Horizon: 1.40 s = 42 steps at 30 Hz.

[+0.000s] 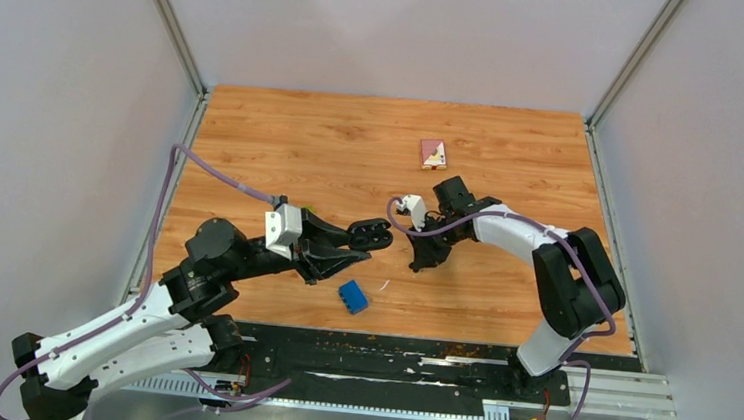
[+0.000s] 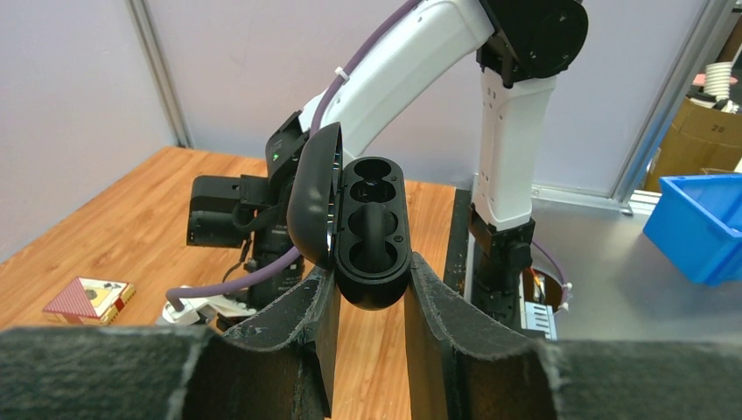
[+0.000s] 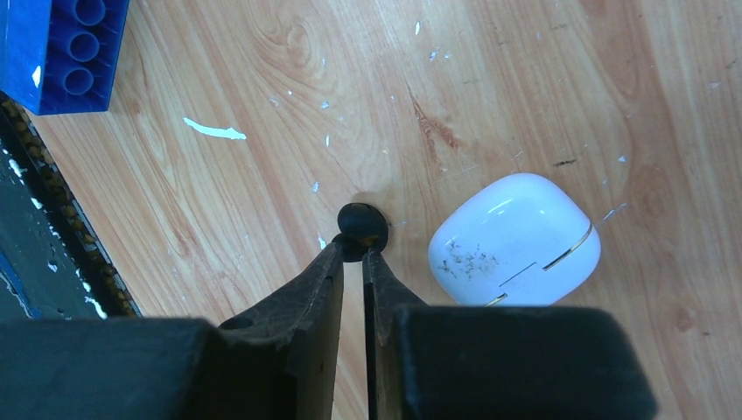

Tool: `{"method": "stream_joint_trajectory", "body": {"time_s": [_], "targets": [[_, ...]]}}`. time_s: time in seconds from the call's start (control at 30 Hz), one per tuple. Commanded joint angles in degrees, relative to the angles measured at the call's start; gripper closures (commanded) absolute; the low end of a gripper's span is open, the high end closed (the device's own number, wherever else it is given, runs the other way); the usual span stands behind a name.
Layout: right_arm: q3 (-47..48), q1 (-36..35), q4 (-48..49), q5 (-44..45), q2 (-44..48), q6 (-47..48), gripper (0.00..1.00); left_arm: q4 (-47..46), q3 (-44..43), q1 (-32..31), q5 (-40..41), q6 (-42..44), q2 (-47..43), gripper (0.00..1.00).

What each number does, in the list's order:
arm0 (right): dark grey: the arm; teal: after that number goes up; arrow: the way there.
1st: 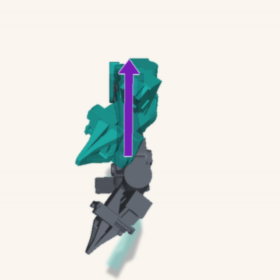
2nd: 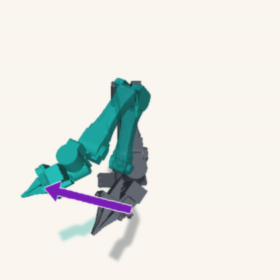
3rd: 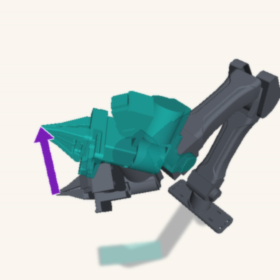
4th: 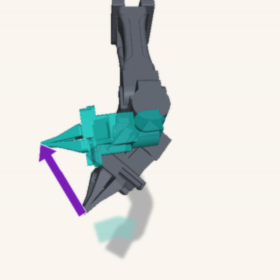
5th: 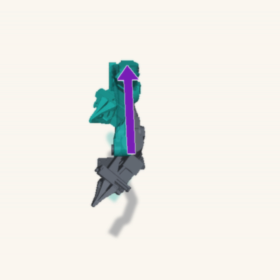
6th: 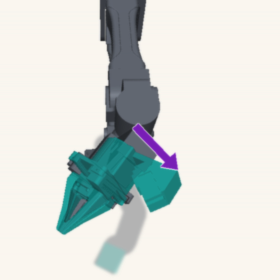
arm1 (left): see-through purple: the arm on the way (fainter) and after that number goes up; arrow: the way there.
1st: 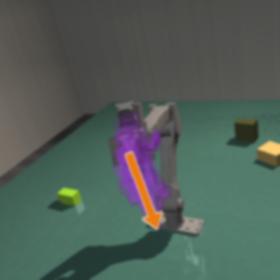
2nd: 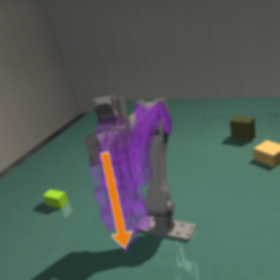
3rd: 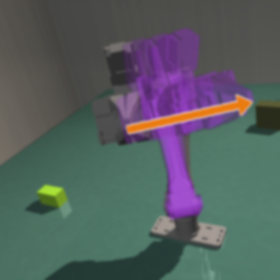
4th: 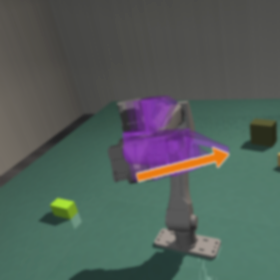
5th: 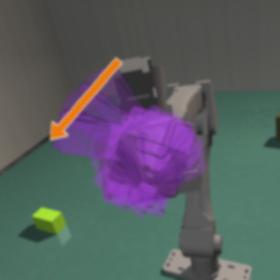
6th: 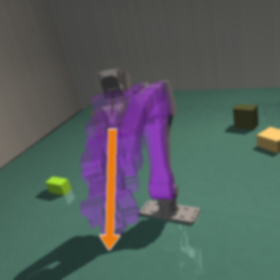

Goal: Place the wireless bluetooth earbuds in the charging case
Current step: Pick up the earbud from the center of the board.

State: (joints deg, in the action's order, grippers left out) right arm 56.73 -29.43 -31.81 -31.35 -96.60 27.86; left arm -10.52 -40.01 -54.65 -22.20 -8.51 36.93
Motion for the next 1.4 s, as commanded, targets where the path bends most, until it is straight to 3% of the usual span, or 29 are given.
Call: {"method": "stream_joint_trajectory", "body": {"time_s": [0.0, 0.27, 0.63, 1.37], "targets": [[0.3, 0.3, 3.4, 0.2, -0.9, -2.0, 0.84, -2.1, 0.1, -0.2, -0.3, -0.3, -0.6, 1.00], [0.2, 0.2, 4.8, 1.9, -1.9, -2.6, 0.81, -2.1, 0.1, -0.2, -0.2, -0.3, -0.5, 1.00], [0.4, 0.3, 4.9, 2.5, -1.9, -4.7, 0.70, -1.7, 0.0, -0.2, -0.3, -0.1, -0.4, 1.00], [-0.1, 0.3, 4.3, -1.8, -1.1, -6.5, 0.75, -2.0, 0.0, -0.2, -0.6, -0.4, 0.1, 1.00]]}}
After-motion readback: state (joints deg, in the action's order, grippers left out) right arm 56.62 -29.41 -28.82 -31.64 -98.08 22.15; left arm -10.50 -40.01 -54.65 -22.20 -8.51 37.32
